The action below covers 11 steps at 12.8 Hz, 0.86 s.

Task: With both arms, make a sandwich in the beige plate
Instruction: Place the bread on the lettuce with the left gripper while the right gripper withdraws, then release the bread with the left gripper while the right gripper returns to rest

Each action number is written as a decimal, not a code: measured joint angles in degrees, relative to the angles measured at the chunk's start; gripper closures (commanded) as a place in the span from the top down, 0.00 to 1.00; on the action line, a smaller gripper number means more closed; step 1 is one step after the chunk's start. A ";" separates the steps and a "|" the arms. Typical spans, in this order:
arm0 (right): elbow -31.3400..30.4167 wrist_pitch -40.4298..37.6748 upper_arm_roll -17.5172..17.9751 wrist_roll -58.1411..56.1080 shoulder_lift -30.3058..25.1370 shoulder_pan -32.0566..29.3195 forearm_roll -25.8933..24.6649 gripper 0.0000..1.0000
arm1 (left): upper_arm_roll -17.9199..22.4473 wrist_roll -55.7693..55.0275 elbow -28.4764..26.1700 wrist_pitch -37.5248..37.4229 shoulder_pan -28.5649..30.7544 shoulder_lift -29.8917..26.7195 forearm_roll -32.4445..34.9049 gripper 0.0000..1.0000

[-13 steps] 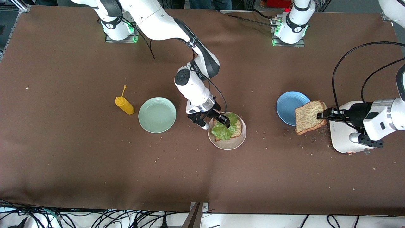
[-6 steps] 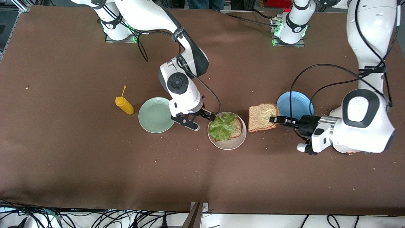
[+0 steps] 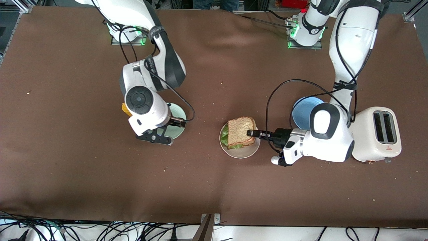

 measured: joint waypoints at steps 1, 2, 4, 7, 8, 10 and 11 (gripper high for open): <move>0.02 -2.57 -2.09 -3.60 -0.97 0.01 -0.06 1.00 | 0.02 -0.03 -0.09 1.04 -0.57 0.67 -0.02 0.00; 0.02 -4.45 -4.19 -7.18 -2.09 0.00 -0.06 1.00 | 0.02 -0.03 -0.24 1.71 -0.95 1.30 -0.02 0.00; 0.00 -6.34 -7.57 -12.88 -4.44 -0.15 -0.06 1.00 | 0.02 -0.03 -0.65 2.47 -1.24 2.19 -0.02 0.04; -0.12 -10.53 -8.29 -17.87 -7.33 -1.93 -0.01 1.00 | 0.15 -0.04 -2.40 2.71 -1.23 2.53 -0.02 0.61; -0.12 -12.55 -6.96 -18.58 -8.46 -3.33 0.00 1.00 | 0.20 -0.03 -2.77 2.83 -1.23 2.54 -0.02 0.94; -0.22 -16.73 1.49 -19.04 -12.05 -10.74 -0.54 1.00 | 0.30 -0.03 -3.22 3.09 -1.23 2.70 -0.02 1.00; -0.53 -17.85 7.08 -19.13 -14.18 -15.62 -2.48 1.00 | 0.40 -0.01 -3.25 3.66 -1.22 2.92 -0.02 1.00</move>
